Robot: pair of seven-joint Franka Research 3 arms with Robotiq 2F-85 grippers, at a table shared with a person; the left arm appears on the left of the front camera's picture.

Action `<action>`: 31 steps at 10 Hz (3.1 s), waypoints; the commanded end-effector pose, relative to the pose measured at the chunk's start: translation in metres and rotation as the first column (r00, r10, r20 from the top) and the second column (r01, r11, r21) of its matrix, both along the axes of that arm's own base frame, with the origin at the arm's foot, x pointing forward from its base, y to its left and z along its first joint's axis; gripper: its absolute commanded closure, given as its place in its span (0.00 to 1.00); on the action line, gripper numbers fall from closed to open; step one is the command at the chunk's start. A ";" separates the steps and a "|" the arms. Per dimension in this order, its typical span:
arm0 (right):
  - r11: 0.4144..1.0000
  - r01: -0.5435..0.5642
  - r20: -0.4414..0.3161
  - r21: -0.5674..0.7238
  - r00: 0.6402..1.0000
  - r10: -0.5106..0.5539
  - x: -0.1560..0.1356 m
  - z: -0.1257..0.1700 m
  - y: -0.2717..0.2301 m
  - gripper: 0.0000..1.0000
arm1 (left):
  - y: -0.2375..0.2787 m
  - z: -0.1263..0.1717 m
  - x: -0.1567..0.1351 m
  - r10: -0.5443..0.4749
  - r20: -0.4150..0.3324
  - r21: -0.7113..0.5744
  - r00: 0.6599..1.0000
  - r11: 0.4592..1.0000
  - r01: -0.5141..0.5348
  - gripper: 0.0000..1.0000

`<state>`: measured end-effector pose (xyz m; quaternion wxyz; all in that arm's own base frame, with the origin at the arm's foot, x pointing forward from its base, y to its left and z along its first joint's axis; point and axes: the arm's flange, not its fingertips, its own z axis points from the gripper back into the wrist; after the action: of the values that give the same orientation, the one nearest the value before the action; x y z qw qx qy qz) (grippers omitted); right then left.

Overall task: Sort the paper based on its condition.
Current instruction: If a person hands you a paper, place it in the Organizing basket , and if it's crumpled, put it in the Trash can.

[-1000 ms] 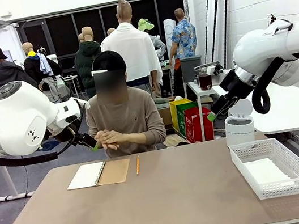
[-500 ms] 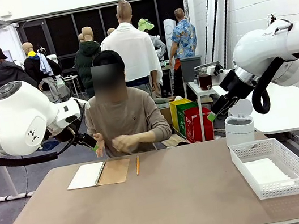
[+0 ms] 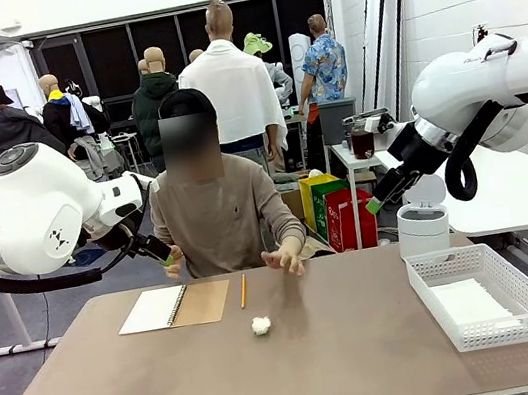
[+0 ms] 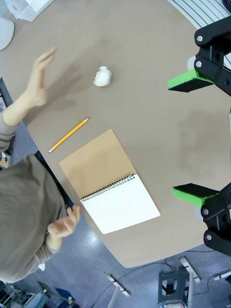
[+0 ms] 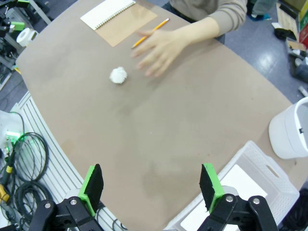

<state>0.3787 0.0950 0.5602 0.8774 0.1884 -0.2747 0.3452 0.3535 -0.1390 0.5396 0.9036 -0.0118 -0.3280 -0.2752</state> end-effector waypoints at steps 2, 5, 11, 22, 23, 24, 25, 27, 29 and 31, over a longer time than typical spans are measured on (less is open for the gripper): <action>1.000 -0.003 -0.005 -0.002 1.000 0.003 0.001 0.000 0.001 0.00 | 0.001 -0.001 0.000 0.000 -0.001 -0.001 1.000 1.000 0.000 0.00; 1.000 -0.003 -0.005 -0.002 1.000 0.003 0.001 0.000 0.001 0.00 | 0.001 -0.001 0.000 0.000 -0.001 -0.001 1.000 1.000 0.000 0.00; 0.999 -0.012 -0.002 -0.031 1.000 0.012 0.006 -0.002 0.011 0.00 | 0.001 -0.001 0.000 0.000 -0.001 -0.001 1.000 1.000 0.000 0.00; 0.955 -0.185 -0.074 -0.232 0.982 0.173 0.059 -0.060 0.175 0.00 | 0.001 -0.001 0.000 0.000 -0.001 -0.001 1.000 1.000 0.000 0.00; 0.957 -0.165 -0.065 -0.238 0.986 0.154 0.056 -0.041 0.154 0.00 | 0.001 -0.001 0.000 0.000 -0.001 -0.001 1.000 1.000 0.000 0.00; 0.956 -0.198 -0.071 -0.215 0.980 0.187 0.055 -0.065 0.178 0.00 | 0.001 -0.001 0.000 0.000 -0.001 -0.001 1.000 1.000 0.000 0.00; 0.956 -0.198 -0.071 -0.215 0.980 0.187 0.055 -0.065 0.178 0.00 | 0.001 -0.001 0.000 0.000 -0.001 -0.001 1.000 1.000 0.000 0.00; 0.956 -0.198 -0.071 -0.215 0.980 0.187 0.055 -0.065 0.178 0.00 | 0.001 -0.001 0.000 0.000 -0.001 -0.001 1.000 1.000 0.000 0.00; 0.954 -0.203 -0.064 -0.222 0.979 0.193 0.058 -0.069 0.192 0.00 | 0.001 -0.001 0.000 0.000 -0.001 -0.001 1.000 1.000 0.000 0.00; 0.950 -0.207 -0.049 -0.232 0.978 0.201 0.062 -0.088 0.222 0.00 | 0.001 -0.001 0.000 0.000 -0.001 -0.001 1.000 1.000 0.000 0.00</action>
<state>0.4330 0.2982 0.4821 0.8554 0.1229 -0.1923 0.4650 0.3535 -0.1392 0.5396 0.9036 -0.0116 -0.3280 -0.2754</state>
